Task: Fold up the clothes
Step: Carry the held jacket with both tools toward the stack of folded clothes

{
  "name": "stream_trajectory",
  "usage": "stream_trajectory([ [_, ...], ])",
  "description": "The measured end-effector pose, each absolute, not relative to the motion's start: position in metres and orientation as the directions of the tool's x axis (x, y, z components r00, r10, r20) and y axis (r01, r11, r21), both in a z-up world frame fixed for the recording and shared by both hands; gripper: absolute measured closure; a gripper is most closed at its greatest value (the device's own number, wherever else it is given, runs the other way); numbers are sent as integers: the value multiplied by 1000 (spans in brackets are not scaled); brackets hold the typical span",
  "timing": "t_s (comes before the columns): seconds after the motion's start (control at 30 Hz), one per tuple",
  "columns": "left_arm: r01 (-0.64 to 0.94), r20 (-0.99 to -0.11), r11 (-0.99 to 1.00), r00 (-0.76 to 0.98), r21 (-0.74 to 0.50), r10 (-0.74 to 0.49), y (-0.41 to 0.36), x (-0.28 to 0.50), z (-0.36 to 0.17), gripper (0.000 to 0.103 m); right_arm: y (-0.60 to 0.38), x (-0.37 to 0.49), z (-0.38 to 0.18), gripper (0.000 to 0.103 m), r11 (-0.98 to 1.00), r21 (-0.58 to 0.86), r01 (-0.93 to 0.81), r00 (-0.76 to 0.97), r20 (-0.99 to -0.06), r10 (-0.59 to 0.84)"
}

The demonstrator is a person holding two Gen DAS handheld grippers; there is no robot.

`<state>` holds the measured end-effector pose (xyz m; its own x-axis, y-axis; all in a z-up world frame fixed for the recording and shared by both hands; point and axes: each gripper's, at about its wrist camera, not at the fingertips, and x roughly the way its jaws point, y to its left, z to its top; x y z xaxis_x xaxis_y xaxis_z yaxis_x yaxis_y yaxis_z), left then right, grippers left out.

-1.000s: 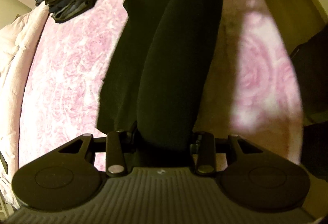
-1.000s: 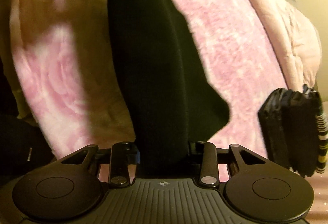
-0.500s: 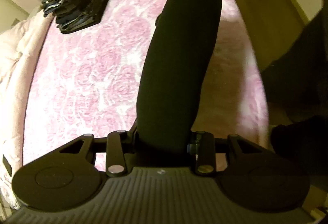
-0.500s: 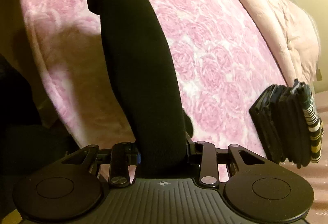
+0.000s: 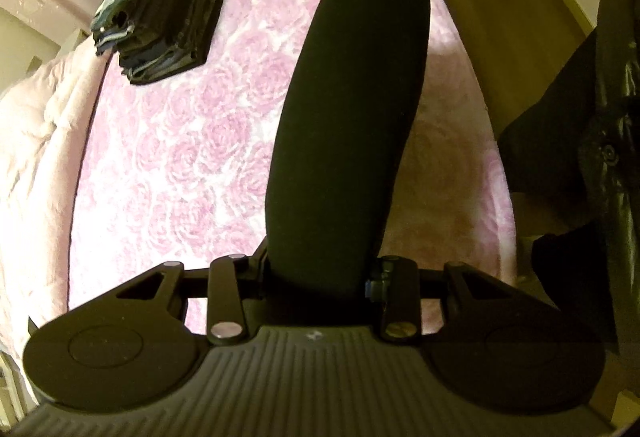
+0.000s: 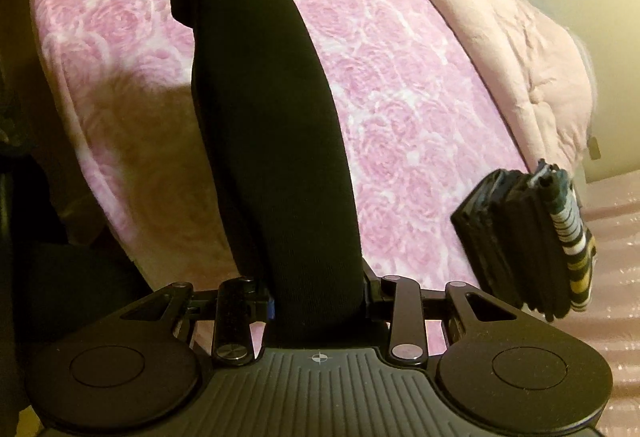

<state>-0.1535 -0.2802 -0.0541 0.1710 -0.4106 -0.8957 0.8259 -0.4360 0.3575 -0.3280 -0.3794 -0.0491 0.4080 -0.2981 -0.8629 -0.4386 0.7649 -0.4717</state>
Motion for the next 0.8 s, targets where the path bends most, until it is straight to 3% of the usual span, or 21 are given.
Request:
stream_trajectory([
  [0.43, 752, -888, -538, 137, 381, -438, -316, -178, -32, 68, -416, -361, -17, 68, 791, -492, -365, 405, -849, -341],
  [0.8, 729, -862, -532, 159, 432, -481, -443, -211, 0, 68, -560, -401, 22, 68, 777, -540, -322, 472, -804, -363],
])
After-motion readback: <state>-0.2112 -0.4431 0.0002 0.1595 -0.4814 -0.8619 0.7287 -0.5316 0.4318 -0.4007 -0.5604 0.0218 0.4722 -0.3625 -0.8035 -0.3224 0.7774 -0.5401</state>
